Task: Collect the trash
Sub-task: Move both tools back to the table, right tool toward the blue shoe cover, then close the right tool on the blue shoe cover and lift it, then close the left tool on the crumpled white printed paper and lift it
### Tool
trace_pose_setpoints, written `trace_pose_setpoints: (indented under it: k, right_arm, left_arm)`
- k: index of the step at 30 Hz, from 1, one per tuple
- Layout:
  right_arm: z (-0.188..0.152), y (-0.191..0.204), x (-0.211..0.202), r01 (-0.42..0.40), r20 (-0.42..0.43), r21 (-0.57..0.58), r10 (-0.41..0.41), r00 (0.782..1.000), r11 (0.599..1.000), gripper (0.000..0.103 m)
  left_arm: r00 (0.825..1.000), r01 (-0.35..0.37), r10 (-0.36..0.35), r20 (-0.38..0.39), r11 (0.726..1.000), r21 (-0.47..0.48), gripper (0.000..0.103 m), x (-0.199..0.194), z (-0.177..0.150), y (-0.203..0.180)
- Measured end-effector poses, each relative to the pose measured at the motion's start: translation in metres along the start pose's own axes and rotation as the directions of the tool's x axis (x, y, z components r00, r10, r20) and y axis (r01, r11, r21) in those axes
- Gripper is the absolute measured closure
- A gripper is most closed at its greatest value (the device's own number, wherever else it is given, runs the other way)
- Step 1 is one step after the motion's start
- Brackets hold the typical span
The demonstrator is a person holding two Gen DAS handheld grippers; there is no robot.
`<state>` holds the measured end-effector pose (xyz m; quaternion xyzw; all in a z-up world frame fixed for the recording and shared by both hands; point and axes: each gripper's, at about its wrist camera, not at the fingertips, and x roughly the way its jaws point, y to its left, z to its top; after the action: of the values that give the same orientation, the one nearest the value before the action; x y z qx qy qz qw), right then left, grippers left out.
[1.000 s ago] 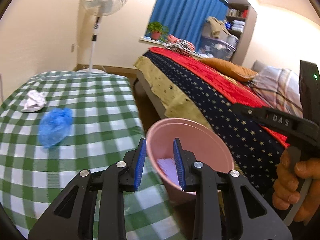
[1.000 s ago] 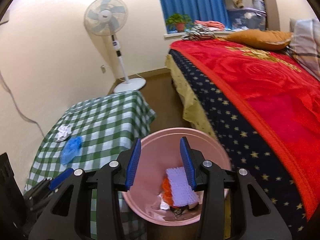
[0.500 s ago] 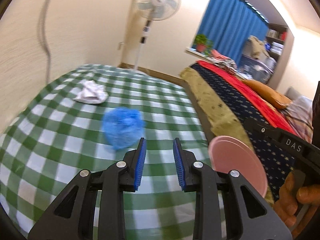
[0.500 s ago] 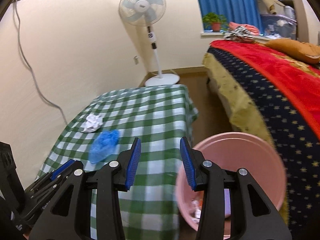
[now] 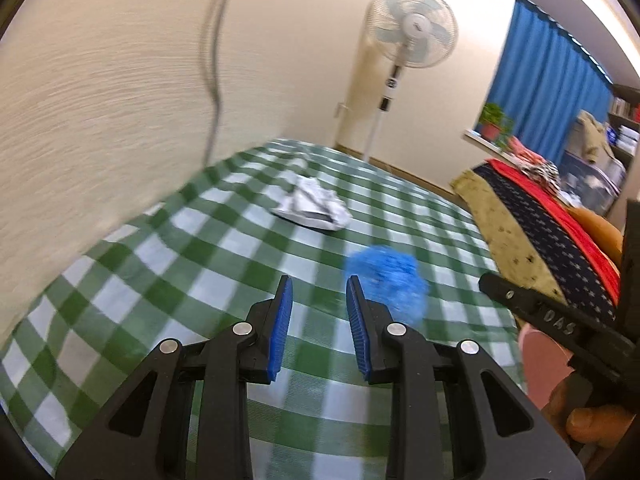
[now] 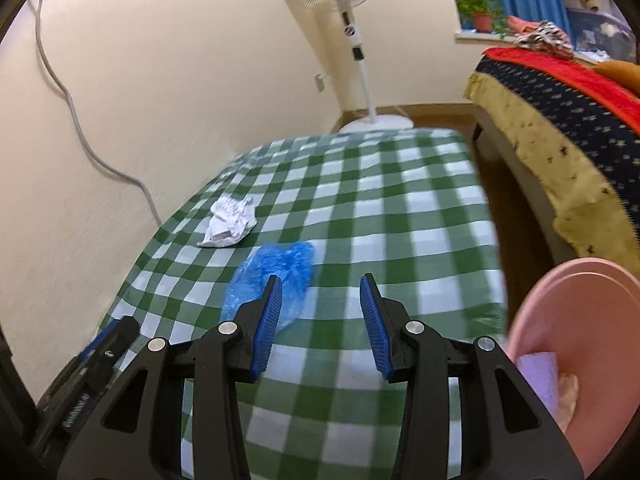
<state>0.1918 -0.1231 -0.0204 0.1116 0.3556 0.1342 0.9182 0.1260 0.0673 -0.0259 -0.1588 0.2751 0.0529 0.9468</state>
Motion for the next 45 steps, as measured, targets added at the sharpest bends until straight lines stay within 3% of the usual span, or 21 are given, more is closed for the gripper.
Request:
trace_pose_setpoints:
  k: [9, 13, 14, 22, 29, 41, 45]
  right_arm:
    - [-0.008, 0.009, 0.059, -0.016, -0.117, 0.031, 0.019, 0.993, 0.999, 0.064]
    - [-0.012, 0.013, 0.072, -0.039, -0.158, 0.023, 0.042, 0.987, 0.999, 0.101]
    - [-0.013, 0.012, 0.072, -0.042, -0.158, 0.027, 0.046, 0.986, 0.999, 0.103]
    - [0.000, -0.016, 0.050, 0.027, -0.063, 0.072, -0.023, 0.998, 0.997, 0.103]
    - [0.000, -0.049, 0.047, 0.063, -0.065, 0.141, -0.054, 0.996, 0.988, 0.103]
    - [0.000, -0.062, 0.041, 0.052, -0.057, 0.149, -0.044, 0.997, 0.987, 0.103]
    - [-0.001, -0.065, 0.042, 0.049, -0.062, 0.153, -0.040, 0.997, 0.987, 0.103]
  left_arm:
    - [0.998, -0.054, 0.054, -0.013, 0.999, 0.000, 0.075, 0.010, 0.008, 0.014]
    - [0.997, -0.070, 0.070, -0.010, 0.997, 0.014, 0.075, 0.018, 0.015, 0.014]
    - [0.997, -0.070, 0.071, -0.011, 0.997, 0.014, 0.075, 0.020, 0.017, 0.014]
    - [0.999, -0.040, 0.041, -0.019, 0.999, 0.022, 0.075, 0.047, 0.028, -0.004]
    - [0.999, -0.015, 0.016, -0.037, 1.000, 0.014, 0.075, 0.080, 0.036, -0.018]
    - [0.996, 0.015, -0.018, -0.091, 0.999, -0.035, 0.075, 0.138, 0.052, -0.030]
    - [0.994, -0.011, 0.006, -0.105, 0.999, -0.053, 0.075, 0.154, 0.059, -0.030]
